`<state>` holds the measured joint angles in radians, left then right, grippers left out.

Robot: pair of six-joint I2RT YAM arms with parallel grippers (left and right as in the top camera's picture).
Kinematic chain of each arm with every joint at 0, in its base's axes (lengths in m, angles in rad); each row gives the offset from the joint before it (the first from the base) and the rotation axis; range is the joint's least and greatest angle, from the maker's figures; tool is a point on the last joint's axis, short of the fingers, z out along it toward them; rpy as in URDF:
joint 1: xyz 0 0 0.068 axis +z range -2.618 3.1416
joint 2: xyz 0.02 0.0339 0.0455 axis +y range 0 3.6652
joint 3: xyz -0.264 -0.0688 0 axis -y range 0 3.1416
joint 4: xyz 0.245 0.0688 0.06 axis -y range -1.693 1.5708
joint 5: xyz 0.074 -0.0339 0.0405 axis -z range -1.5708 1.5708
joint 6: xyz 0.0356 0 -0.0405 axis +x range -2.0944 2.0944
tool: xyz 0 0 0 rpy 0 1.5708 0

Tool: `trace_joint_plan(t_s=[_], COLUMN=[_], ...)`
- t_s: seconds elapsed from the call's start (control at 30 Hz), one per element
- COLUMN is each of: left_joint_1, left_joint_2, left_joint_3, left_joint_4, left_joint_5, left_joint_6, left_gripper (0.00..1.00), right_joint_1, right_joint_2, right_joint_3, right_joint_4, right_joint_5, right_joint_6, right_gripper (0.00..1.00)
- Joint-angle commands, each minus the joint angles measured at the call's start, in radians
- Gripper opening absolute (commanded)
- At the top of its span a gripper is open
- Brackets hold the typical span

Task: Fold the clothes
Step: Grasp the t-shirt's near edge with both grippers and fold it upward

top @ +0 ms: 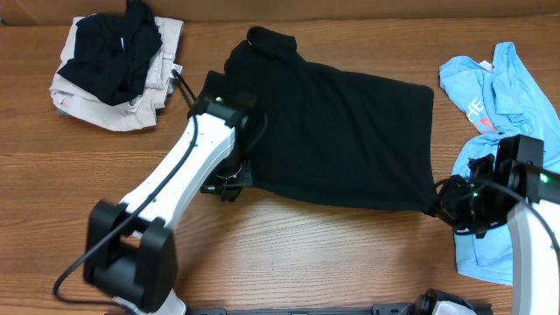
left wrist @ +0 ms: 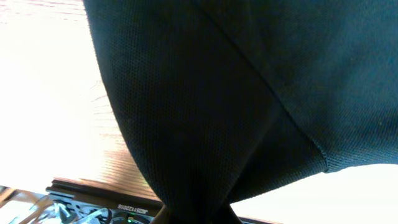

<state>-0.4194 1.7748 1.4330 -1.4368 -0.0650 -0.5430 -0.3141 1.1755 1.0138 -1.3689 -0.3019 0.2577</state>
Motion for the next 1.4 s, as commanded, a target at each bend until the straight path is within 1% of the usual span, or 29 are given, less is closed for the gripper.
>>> trace_joint_plan(t_s=[0.0,0.2,0.33,0.4,0.47,0.63,0.73,0.87,0.97,1.07,1.37], left_joint_1=[-0.007,-0.007,-0.008,-0.011,-0.015,-0.014,-0.01,-0.01,-0.01,-0.01,-0.011], left_joint_2=[-0.093,-0.183,-0.196,-0.196,-0.195,-0.189,-0.189,-0.189,-0.189,-0.189,-0.139], left_joint_3=[-0.022,-0.061,-0.101,-0.126,-0.148,-0.155,-0.155,-0.155,-0.155,-0.155,-0.155], left_joint_4=[0.002,0.001,-0.002,0.018,0.063,0.209,0.317,0.444,0.522,0.583,0.679], left_joint_5=[-0.041,-0.037,-0.004,-0.005,-0.009,-0.071,-0.108,-0.198,-0.212,-0.216,-0.215], left_joint_6=[-0.063,-0.071,-0.07,-0.07,-0.062,-0.052,-0.027,-0.006,0.006,0.021,0.039], left_gripper=[0.05,0.04,0.04,0.04,0.04,0.04,0.04,0.04,0.04,0.04,0.04], right_joint_1=[0.02,0.04,0.04,0.04,0.04,0.04,0.04,0.04,0.04,0.04,0.04], right_joint_2=[-0.126,-0.258,-0.267,-0.267,-0.265,-0.234,-0.198,-0.134,-0.094,-0.035,0.106], right_joint_3=[-0.002,-0.002,-0.002,-0.003,-0.003,-0.017,-0.045,-0.056,-0.056,-0.056,-0.056], right_joint_4=[-0.004,-0.089,-0.172,-0.176,-0.155,-0.09,-0.044,0.018,0.087,0.176,0.346], right_joint_5=[0.087,0.093,0.122,0.123,0.122,0.122,0.118,0.119,0.126,0.126,0.145], right_joint_6=[0.141,0.211,0.212,0.214,0.221,0.238,0.24,0.24,0.24,0.236,0.207], right_gripper=[0.04,0.04,0.04,0.04,0.04,0.04,0.04,0.04,0.04,0.04,0.04])
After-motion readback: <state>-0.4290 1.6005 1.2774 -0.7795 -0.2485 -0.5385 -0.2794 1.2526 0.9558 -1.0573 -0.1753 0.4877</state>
